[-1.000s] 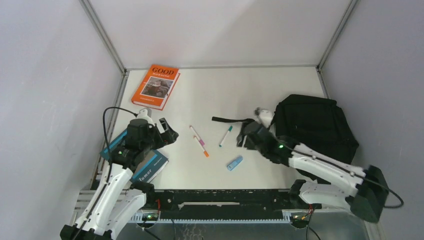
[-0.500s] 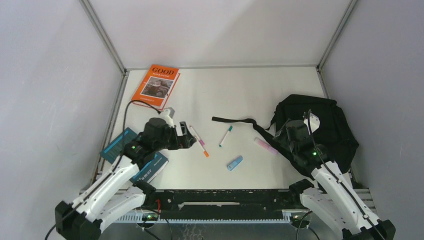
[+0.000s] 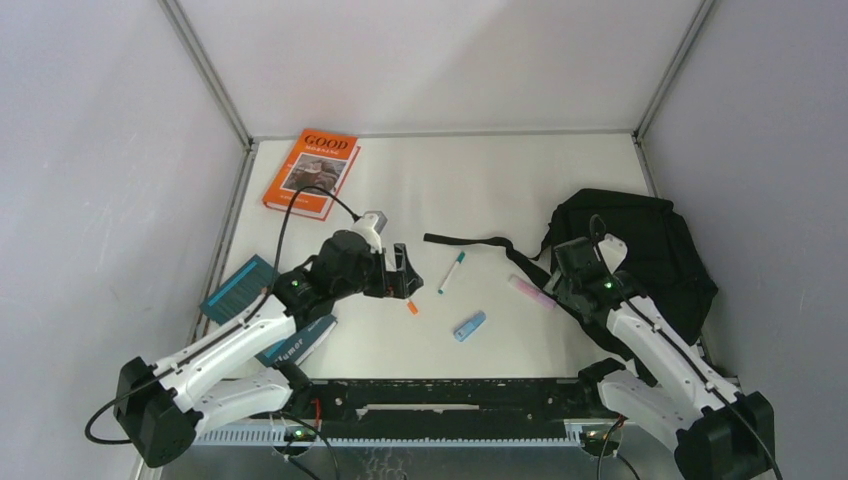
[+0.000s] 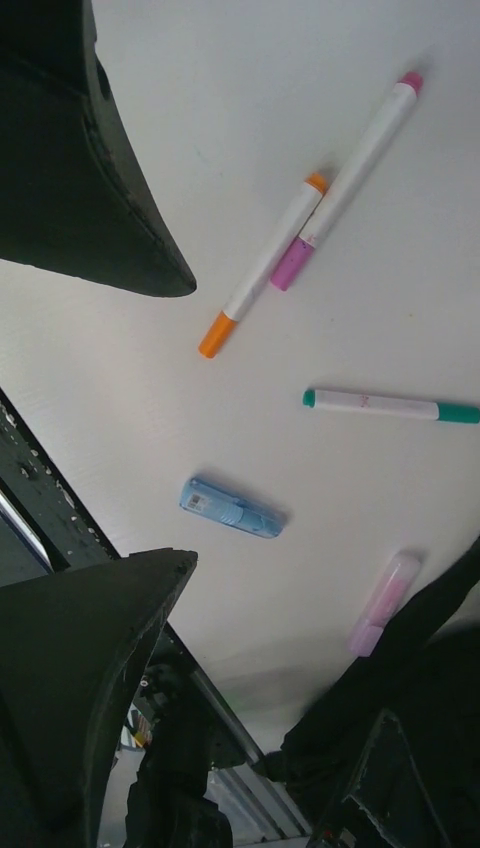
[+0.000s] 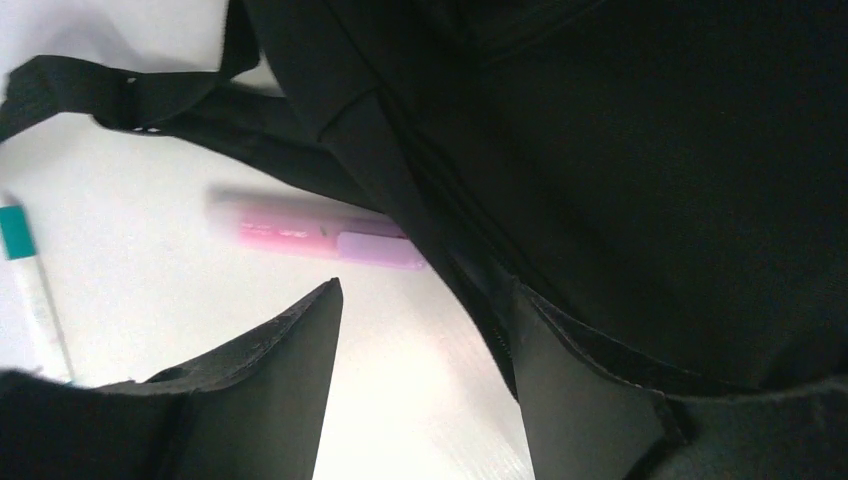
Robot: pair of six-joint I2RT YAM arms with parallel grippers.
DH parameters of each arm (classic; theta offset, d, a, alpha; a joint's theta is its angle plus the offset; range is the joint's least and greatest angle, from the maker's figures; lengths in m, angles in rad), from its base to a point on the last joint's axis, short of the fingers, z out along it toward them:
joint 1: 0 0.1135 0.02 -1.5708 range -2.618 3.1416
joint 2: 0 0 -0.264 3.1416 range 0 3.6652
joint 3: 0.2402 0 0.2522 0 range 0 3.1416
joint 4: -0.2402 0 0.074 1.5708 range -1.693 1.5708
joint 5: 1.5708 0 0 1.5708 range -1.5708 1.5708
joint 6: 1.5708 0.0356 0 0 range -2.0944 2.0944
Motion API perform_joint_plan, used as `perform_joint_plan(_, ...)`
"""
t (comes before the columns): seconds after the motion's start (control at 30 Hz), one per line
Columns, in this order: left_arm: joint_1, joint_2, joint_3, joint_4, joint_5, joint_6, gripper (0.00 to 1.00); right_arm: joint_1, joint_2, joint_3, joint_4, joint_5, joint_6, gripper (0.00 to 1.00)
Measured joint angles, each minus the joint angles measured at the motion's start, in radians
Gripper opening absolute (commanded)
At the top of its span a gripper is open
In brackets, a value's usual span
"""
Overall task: Pack the student bag
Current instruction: Adjust the student bag at the center of the board.
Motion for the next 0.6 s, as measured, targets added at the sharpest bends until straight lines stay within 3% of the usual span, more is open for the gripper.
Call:
perform_joint_plan(0.23,0.0,0.049,0.0,-0.004,-0.002,0.001,1.0,0.0,0.087,0.0,-0.014,0.076,0.048,0.66)
perform_joint_plan(0.27,0.0,0.051,0.0,-0.005,-0.002,0.001,1.0,0.0,0.096,0.0,-0.013,0.084,0.053,0.59)
perform_joint_plan(0.33,0.0,0.055,0.0,-0.005,-0.003,0.001,1.0,0.0,0.128,-0.004,-0.003,0.105,0.061,0.34)
perform_joint_plan(0.37,0.0,0.058,0.0,-0.005,-0.003,0.001,1.0,0.0,0.143,-0.006,0.0,0.108,0.058,0.27)
perform_joint_plan(0.47,0.0,0.068,0.0,-0.005,-0.005,0.001,1.0,0.0,0.196,-0.011,0.023,0.109,0.052,0.21)
perform_joint_plan(0.57,0.0,0.075,0.0,-0.008,-0.006,0.0,1.0,0.0,0.221,-0.011,0.058,0.085,0.025,0.01)
perform_joint_plan(0.6,0.0,0.076,0.0,-0.011,-0.007,0.0,1.0,0.0,0.221,-0.011,0.076,0.071,0.011,0.0)
